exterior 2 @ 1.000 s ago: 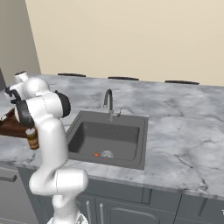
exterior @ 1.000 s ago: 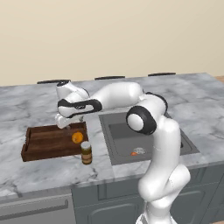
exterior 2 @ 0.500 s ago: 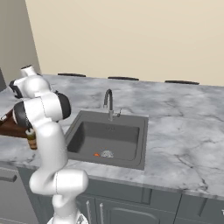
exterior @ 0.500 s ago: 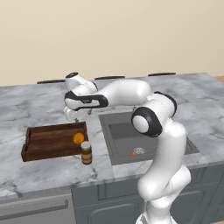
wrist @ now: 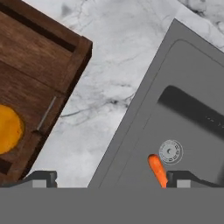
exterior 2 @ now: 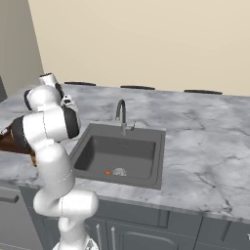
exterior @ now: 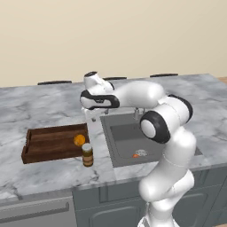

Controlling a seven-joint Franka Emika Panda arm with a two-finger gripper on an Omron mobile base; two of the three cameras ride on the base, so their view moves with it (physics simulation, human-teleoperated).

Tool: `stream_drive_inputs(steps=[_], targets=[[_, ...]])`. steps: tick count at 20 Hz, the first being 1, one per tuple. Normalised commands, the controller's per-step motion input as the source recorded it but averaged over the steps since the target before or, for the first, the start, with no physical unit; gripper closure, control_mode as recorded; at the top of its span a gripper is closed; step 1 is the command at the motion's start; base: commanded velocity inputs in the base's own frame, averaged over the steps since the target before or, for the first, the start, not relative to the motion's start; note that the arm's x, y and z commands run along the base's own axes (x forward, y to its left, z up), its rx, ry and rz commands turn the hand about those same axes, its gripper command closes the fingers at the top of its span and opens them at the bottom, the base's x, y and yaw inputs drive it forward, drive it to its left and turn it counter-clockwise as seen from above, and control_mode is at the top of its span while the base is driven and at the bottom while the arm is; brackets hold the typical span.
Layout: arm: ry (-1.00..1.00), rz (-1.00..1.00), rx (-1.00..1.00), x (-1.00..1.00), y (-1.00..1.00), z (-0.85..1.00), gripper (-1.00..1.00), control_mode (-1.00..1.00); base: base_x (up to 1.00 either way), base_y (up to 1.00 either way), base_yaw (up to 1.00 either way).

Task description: Pick up all produce items and place them in the sink. Turn on the sink faucet to wash them. Then turn the sink off and put them in the tray.

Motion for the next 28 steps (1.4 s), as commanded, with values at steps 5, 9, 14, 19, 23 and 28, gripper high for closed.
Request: stream_drive_inputs(steps=[5,9,14,19,23,28], targets=[[0.00,-0.02,0.06,-0.12,-0.86,0.00,-1.00,-1.00,0.00,0.00,0.00],[0.00,0.00,0.07,-0.33,-0.85,0.00,-1.00,-1.00,0.00,0.00,0.00],[0.00,0.00,0.08,-0.55,-0.74,0.00,-1.00,-1.00,0.00,0.00,0.00],[0.00,-0.03,0.06,-0.51,-0.61,-0.02,-1.00,-1.00,0.00,0.00,0.00],[0.01,-0.04,0.04,-0.39,-0.52,-0.12,-1.00,-1.00,0.00,0.00,0.00],[0.05,-0.06,0.02,-0.24,-0.41,-0.20,-1.00,-1.00,0.00,0.00,0.00]])
